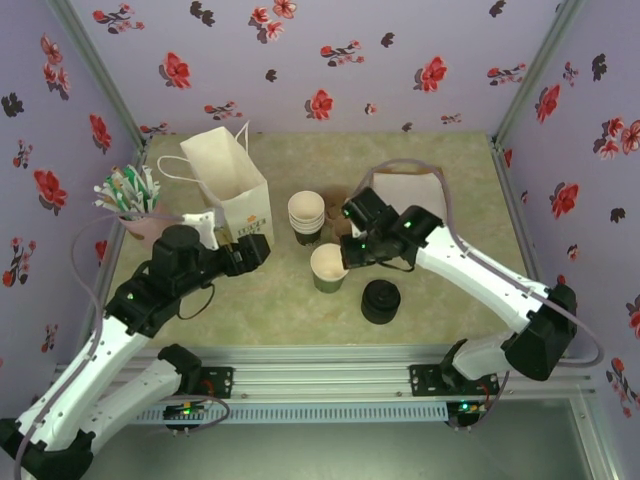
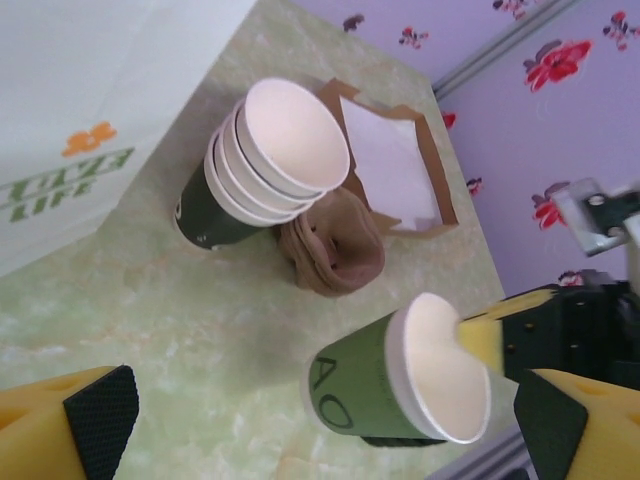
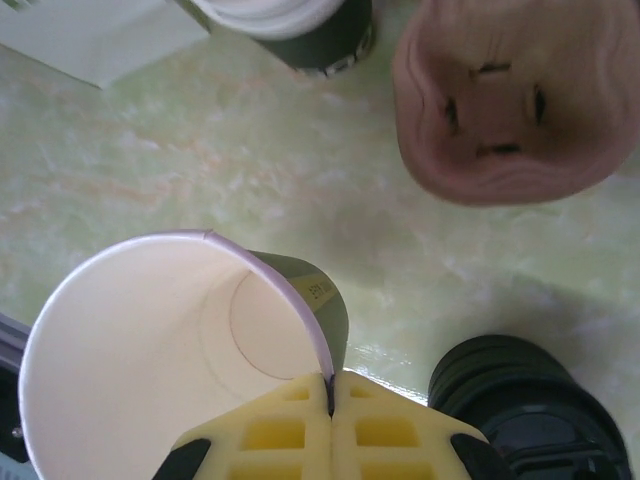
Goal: Pack the takeout coffee
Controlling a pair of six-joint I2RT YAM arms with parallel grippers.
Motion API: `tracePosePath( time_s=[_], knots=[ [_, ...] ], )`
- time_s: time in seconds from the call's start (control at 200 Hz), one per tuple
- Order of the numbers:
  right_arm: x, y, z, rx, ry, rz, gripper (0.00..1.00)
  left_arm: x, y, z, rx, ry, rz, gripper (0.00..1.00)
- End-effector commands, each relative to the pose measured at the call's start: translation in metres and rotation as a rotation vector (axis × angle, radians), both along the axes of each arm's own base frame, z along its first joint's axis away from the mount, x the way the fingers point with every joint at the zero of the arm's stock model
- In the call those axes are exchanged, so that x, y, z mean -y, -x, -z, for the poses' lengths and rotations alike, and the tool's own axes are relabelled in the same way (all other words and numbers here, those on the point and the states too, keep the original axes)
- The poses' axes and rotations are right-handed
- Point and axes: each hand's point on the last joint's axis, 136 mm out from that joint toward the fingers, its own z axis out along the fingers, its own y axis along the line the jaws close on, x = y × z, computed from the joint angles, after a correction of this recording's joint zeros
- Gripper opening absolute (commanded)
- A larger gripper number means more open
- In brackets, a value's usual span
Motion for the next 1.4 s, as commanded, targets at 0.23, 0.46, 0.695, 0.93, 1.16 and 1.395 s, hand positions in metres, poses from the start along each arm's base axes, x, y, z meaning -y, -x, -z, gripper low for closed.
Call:
tracePosePath(
  time_s=[0.23, 0.46, 0.695, 0.93, 1.16, 1.395],
  knots=[
    [-0.027, 0.005, 0.033, 0.028, -0.030, 0.009, 0.00, 0.026, 0.006, 0.024, -0.026, -0.006, 0.105, 0.99],
    [-0.040, 0.009, 0.055, 0.000, -0.003, -0.006, 0.04, 0.027, 0.003, 0.038, -0.041, 0.001, 0.091, 0.99],
    [-0.042, 0.012, 0.071, -0.028, 0.038, -0.010, 0.13, 0.027, 0.004, 0.044, -0.049, -0.007, 0.090, 0.99],
    [-0.035, 0.013, 0.065, -0.016, 0.058, -0.001, 0.28, 0.028, 0.003, 0.047, -0.052, -0.001, 0.090, 0.99],
    [-0.018, 0.015, 0.040, 0.029, 0.062, 0.033, 0.46, 0.033, 0.006, 0.041, -0.045, -0.007, 0.114, 0.99],
    [0.019, 0.022, 0.016, 0.079, 0.094, 0.111, 0.74, 0.050, 0.016, 0.031, -0.046, -0.049, 0.186, 0.99]
  ],
)
